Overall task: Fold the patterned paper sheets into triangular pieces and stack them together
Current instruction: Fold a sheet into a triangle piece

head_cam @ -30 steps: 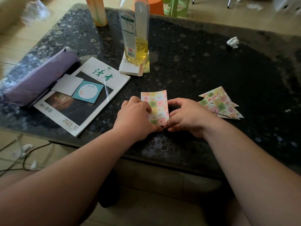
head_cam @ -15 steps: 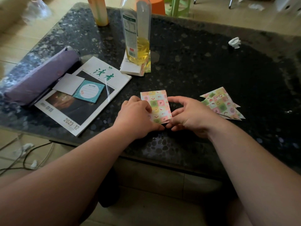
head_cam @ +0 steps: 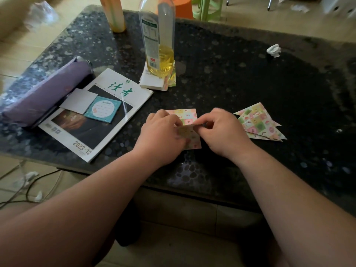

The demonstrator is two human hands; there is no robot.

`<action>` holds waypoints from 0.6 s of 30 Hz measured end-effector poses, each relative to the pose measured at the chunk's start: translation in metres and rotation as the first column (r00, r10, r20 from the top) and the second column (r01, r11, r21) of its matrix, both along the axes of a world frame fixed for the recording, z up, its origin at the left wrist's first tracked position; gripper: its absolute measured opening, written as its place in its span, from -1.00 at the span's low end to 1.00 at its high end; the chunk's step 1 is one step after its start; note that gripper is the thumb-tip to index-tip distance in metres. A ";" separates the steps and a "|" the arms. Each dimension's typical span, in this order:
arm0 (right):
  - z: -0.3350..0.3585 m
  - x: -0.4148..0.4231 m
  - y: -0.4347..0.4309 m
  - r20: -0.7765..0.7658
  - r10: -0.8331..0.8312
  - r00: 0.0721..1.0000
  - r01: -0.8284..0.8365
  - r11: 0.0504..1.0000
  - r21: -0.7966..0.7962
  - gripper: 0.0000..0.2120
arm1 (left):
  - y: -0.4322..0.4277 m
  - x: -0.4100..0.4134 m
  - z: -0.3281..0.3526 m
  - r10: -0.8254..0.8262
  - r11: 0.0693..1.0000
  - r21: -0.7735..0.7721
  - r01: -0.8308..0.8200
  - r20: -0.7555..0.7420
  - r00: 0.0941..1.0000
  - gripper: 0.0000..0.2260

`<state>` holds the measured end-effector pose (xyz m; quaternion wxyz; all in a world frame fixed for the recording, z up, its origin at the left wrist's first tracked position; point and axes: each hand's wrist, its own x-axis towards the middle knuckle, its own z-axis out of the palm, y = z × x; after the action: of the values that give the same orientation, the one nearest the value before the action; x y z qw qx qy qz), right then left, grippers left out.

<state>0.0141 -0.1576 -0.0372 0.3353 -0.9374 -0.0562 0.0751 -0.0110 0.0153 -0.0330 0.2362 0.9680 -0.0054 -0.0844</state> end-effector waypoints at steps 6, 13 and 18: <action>0.037 -0.008 -0.030 0.069 -0.097 0.993 0.067 0.937 0.344 -0.94 | -0.010 0.007 0.042 0.201 0.803 -0.573 -0.164 0.001 0.980 -0.93; 0.039 -0.035 -0.077 -0.457 -0.144 0.878 0.379 0.792 0.479 -0.85 | -0.052 0.001 0.030 0.055 0.304 -0.756 -0.580 -0.594 0.803 -0.74; 0.024 -0.051 -0.113 -0.465 -0.271 0.843 0.413 0.879 0.236 -0.80 | -0.071 -0.011 0.009 0.056 0.614 -0.531 -0.583 -0.708 0.704 -0.72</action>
<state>-0.0365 -0.2708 -0.0128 0.4982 -0.8247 0.1759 0.2017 -0.0221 -0.0559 -0.0235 0.5973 0.6871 0.2266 -0.3459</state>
